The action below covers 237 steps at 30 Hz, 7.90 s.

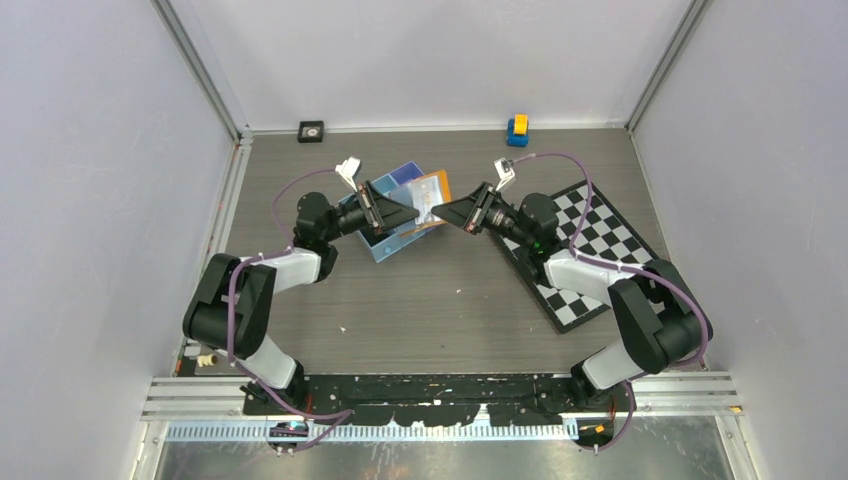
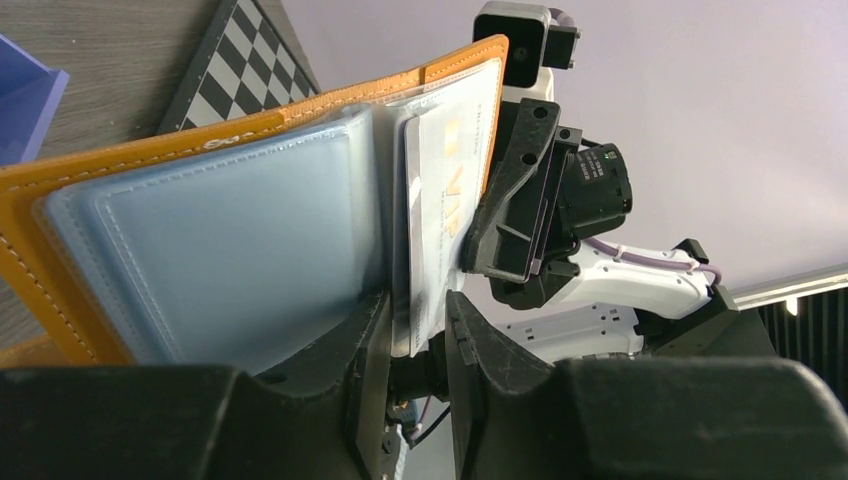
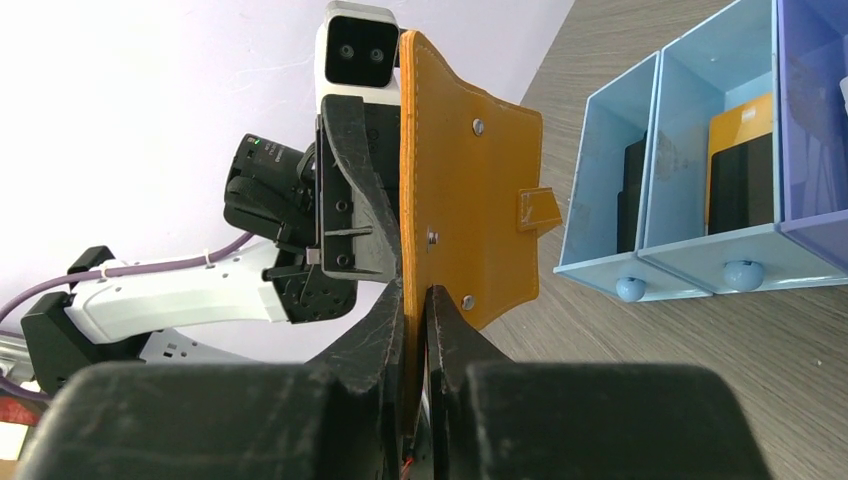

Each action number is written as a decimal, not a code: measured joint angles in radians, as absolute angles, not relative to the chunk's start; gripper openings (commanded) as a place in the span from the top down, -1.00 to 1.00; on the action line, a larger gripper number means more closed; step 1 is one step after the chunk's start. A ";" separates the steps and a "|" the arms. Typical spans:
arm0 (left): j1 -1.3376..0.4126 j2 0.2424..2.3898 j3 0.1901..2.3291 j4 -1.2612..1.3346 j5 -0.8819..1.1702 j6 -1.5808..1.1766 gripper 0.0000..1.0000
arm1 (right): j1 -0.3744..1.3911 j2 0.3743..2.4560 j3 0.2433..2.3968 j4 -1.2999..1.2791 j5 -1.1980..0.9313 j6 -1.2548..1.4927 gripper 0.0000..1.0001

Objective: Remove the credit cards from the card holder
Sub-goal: Remove the credit card from the card holder.

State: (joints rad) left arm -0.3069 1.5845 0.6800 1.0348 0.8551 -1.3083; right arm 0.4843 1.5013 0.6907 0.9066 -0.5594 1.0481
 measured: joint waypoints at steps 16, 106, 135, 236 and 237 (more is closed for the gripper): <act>-0.296 1.612 0.676 1.112 0.869 -1.377 0.09 | 0.485 1.501 0.690 0.867 -0.539 1.026 0.74; -0.294 1.618 0.678 1.065 0.884 -1.414 0.94 | 0.505 1.456 0.662 0.773 -0.533 0.998 0.65; -0.322 1.533 0.781 0.616 0.858 -1.123 0.67 | 0.476 1.506 0.662 0.814 -0.590 1.065 0.73; -0.260 1.513 0.656 0.789 0.836 -1.197 1.00 | 0.544 1.467 0.690 0.688 -0.488 0.939 0.74; -0.260 1.512 0.656 0.774 0.832 -1.189 1.00 | 0.538 1.467 0.688 0.688 -0.492 0.946 0.77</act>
State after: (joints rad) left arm -0.2600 1.5120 0.6563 0.7742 0.8322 -1.1893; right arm 0.5385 1.4673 0.6876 0.6884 -0.4915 0.9459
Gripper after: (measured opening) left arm 0.007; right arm 0.169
